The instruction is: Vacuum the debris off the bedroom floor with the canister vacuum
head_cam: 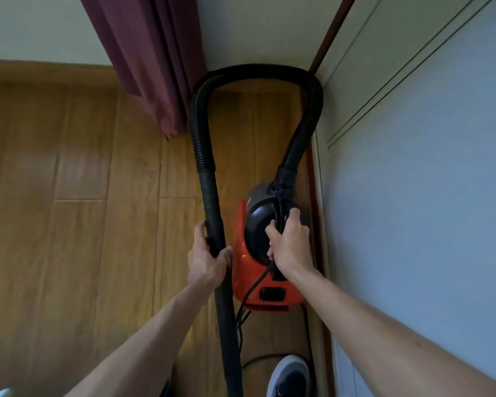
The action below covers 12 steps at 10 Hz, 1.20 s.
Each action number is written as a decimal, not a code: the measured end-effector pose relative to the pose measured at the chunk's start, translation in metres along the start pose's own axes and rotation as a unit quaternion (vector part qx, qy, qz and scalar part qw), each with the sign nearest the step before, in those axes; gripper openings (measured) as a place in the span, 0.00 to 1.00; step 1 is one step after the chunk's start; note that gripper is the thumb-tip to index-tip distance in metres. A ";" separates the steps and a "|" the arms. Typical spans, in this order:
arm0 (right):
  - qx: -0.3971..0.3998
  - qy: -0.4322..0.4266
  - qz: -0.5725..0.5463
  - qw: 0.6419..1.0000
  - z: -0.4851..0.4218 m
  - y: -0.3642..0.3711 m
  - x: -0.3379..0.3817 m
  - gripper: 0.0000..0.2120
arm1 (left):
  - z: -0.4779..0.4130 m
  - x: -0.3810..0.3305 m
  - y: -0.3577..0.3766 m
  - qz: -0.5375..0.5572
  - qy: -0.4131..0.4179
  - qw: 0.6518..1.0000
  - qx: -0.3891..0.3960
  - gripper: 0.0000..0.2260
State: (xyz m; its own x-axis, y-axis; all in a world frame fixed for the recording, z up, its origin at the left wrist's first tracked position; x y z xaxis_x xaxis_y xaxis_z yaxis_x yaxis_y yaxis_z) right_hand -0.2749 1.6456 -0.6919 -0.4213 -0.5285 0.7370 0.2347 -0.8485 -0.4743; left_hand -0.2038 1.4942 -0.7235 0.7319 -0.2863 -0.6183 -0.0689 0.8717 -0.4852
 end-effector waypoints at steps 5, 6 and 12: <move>0.048 -0.003 -0.079 0.996 -0.032 0.004 -0.013 0.06 | -0.087 0.051 0.037 -0.033 -0.078 0.996 0.009 0.34; 0.063 0.001 -0.113 0.992 -0.032 0.002 -0.014 0.06 | -0.100 0.062 0.043 -0.053 -0.097 0.994 0.008 0.34; 0.136 0.003 0.317 0.939 0.042 -0.044 0.068 0.29 | 0.003 -0.027 -0.099 -0.349 0.042 0.926 0.135 0.22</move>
Point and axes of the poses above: each hand's wrist, its own z-axis away from the middle knuckle, its own y-axis out of the palm, x = y × z, the point moved 2 cm from there along -z, towards the middle knuckle, and after that the axes turned 10 degrees about -z, right-handed, at the moved point
